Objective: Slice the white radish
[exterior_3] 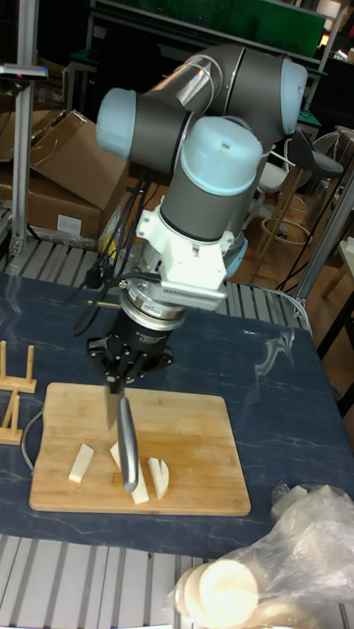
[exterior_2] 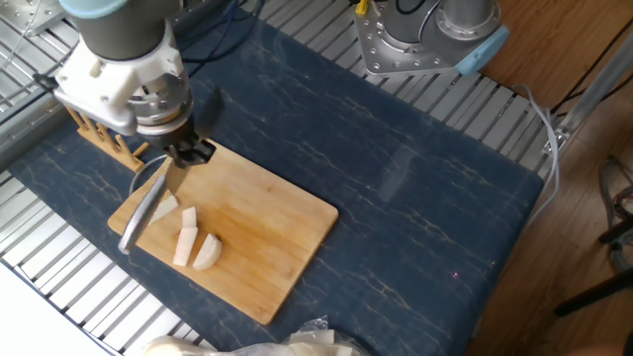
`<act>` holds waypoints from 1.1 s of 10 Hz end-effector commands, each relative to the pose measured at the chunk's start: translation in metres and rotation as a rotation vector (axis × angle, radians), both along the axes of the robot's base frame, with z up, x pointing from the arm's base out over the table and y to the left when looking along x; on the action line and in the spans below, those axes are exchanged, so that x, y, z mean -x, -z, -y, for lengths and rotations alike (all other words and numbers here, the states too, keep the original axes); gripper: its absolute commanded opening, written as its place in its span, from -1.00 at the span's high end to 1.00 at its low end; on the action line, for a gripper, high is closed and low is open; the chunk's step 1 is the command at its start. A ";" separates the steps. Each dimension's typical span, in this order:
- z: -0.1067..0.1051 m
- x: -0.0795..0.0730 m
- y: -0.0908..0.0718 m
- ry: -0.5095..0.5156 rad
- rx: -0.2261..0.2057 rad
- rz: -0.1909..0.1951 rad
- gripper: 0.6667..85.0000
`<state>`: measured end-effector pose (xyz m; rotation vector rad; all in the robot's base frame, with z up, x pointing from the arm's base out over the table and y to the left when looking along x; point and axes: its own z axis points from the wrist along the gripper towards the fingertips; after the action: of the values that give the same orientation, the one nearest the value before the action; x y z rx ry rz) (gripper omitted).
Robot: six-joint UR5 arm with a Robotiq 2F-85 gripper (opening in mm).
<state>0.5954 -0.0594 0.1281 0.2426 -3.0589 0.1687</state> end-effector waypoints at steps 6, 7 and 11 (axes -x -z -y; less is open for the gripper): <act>0.095 0.016 -0.030 -0.080 0.085 -0.010 0.99; 0.111 0.016 -0.022 -0.078 0.090 0.016 0.99; 0.154 0.024 -0.021 -0.022 0.201 0.024 0.99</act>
<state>0.5769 -0.1865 0.1472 0.2940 -3.0404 0.4056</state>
